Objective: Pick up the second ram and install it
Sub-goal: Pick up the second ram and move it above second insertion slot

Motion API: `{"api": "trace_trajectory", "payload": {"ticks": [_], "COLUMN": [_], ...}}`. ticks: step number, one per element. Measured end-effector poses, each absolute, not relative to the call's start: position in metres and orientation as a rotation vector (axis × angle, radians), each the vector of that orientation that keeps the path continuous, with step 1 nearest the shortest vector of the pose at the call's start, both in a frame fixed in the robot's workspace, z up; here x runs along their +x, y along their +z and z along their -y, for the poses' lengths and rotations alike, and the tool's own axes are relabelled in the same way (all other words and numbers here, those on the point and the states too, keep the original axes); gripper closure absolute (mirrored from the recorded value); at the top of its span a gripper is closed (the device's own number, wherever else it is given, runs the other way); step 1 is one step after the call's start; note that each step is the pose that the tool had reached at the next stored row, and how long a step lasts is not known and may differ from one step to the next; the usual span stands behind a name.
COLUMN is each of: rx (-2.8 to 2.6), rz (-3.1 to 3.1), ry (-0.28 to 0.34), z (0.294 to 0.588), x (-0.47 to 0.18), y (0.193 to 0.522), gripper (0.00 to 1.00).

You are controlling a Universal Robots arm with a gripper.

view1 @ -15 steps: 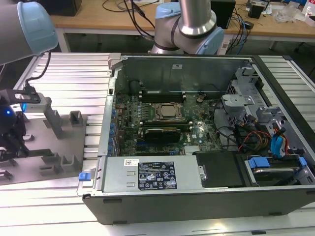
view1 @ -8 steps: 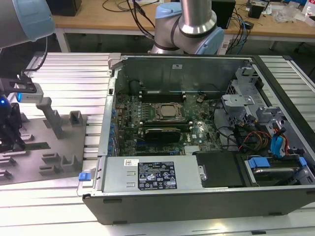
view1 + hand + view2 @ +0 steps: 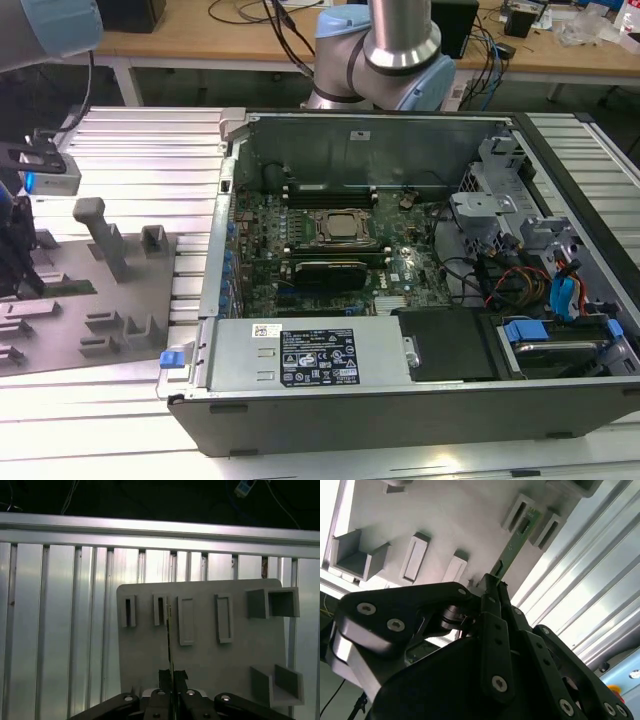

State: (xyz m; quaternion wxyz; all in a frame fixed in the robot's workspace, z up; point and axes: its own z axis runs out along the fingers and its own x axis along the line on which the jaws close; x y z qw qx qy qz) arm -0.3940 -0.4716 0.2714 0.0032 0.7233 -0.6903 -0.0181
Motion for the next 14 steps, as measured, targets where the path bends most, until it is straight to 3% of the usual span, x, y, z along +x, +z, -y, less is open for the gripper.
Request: {"api": "trace_trajectory", "payload": {"ticks": [14], "rx": [2.268], "rz": [2.164], "ry": [-0.057], "z": [0.47], "x": [-0.394], "y": [0.336], "gripper": [0.86]}}
